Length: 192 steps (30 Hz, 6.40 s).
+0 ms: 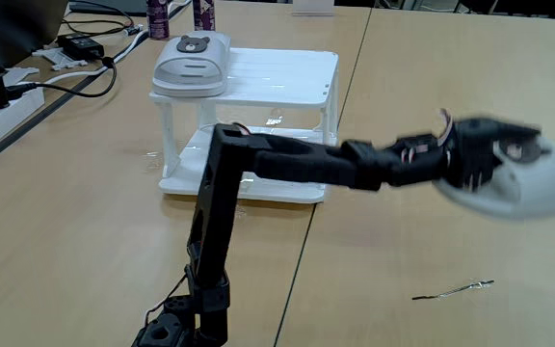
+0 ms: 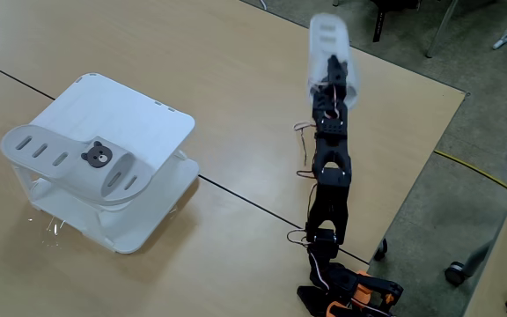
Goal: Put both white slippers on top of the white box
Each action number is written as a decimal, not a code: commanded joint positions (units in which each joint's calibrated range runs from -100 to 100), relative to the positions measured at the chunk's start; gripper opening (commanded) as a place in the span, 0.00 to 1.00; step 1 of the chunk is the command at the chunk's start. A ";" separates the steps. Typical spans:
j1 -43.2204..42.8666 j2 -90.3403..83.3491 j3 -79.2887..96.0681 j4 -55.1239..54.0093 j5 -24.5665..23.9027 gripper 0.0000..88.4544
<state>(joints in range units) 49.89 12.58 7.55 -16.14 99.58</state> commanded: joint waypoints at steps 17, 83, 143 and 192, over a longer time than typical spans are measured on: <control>-37.88 -29.62 -8.31 15.02 0.42 0.01; -52.03 9.00 -40.16 27.10 0.42 0.30; -49.97 -20.28 91.37 -83.43 0.42 0.01; -60.99 -111.48 92.27 -83.34 0.42 0.01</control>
<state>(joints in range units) -11.31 -98.93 99.37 -99.40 99.58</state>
